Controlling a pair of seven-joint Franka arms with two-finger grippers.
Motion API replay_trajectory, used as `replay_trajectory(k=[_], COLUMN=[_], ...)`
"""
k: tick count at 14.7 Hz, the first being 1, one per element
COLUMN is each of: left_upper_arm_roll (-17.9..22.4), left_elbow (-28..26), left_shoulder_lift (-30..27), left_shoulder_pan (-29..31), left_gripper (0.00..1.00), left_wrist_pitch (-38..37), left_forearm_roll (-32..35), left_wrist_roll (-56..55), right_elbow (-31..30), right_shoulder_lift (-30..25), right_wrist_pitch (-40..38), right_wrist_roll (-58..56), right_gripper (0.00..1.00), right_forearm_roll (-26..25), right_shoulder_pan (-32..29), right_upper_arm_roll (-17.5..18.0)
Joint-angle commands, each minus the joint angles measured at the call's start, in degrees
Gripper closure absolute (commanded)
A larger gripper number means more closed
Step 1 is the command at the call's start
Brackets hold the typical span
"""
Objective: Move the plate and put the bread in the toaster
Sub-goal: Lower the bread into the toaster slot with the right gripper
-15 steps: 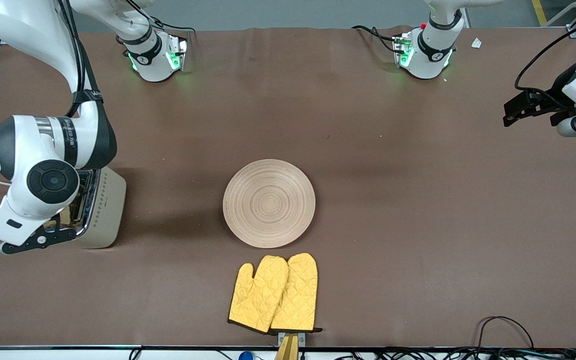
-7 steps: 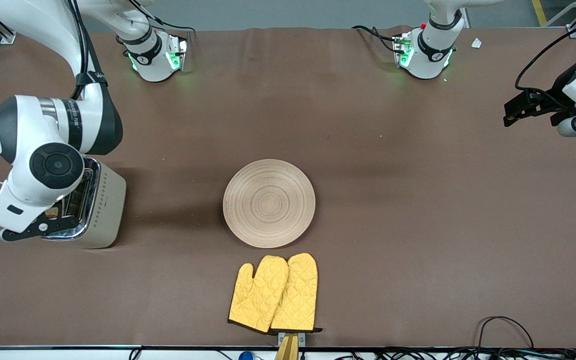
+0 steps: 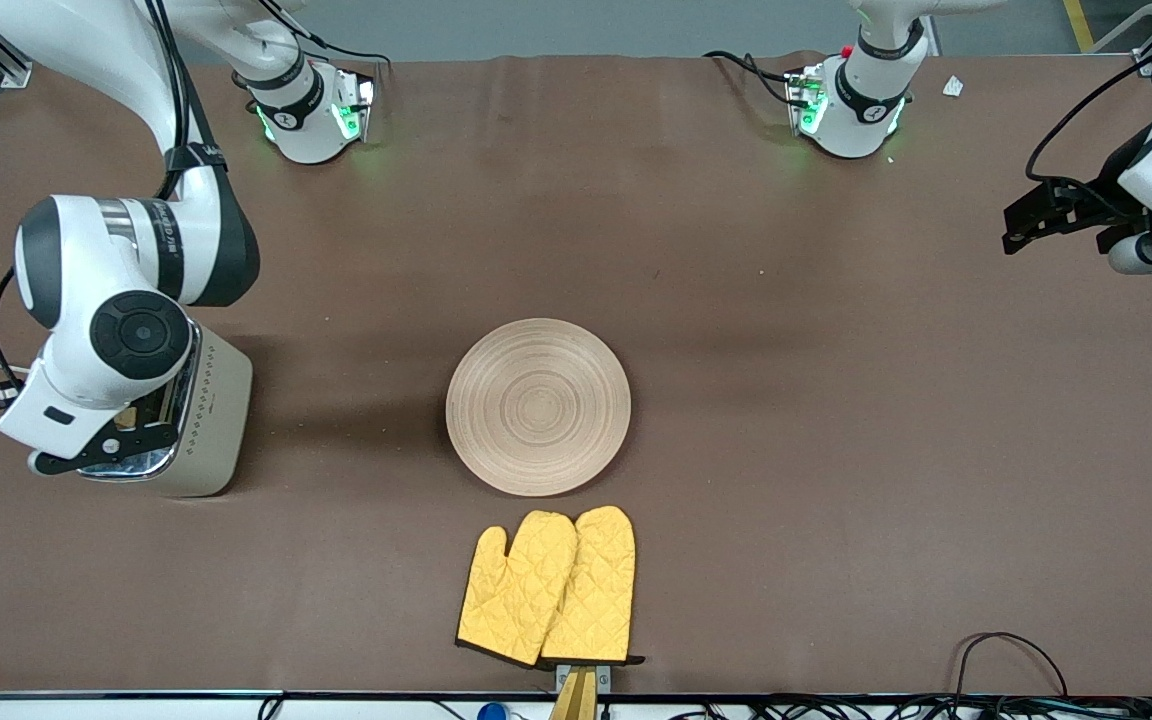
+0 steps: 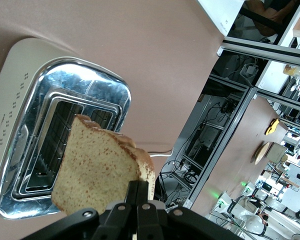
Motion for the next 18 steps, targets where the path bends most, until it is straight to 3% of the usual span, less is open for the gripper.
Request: replay_trajectory(k=[1, 13, 14, 15, 16, 18], left_upper_arm_roll=[-0.7, -0.7, -0.7, -0.7, -0.7, -0.7], left_elbow=[-3.9, -3.7, -3.6, -3.6, -3.6, -3.6], left_shoulder_lift=[-3.1, -2.9, -2.9, -2.9, -2.8, -2.8], left_shoulder_pan=[0.0, 0.1, 0.1, 0.2, 0.2, 0.2], left_gripper=[0.00, 0.00, 0.00, 0.00, 0.00, 0.00], left_wrist_pitch=[2.1, 1.7, 1.7, 1.7, 1.7, 1.7], left_forearm_roll=[0.2, 0.1, 0.1, 0.1, 0.1, 0.1], left_wrist_roll=[0.0, 0.2, 0.3, 0.4, 0.5, 0.6], right_elbow=[-3.2, -5.2, -5.2, -4.2, -2.9, -1.2], right_shoulder_lift=[-1.8, -0.1, 0.0, 0.8, 1.2, 1.3], right_wrist_pitch=[2.6, 8.3, 8.5, 8.6, 8.6, 8.6], right_wrist_roll=[0.0, 2.0, 2.3, 2.5, 2.5, 2.4], right_gripper=[1.00, 1.00, 0.93, 0.54, 0.02, 0.00], right_forearm_roll=[-0.3, 1.0, 1.5, 5.6, 10.4, 15.3], right_shoulder_pan=[-0.7, -1.6, -2.0, -2.2, -2.2, -3.8], right_upper_arm_roll=[0.1, 0.1, 0.2, 0.1, -0.1, -0.1])
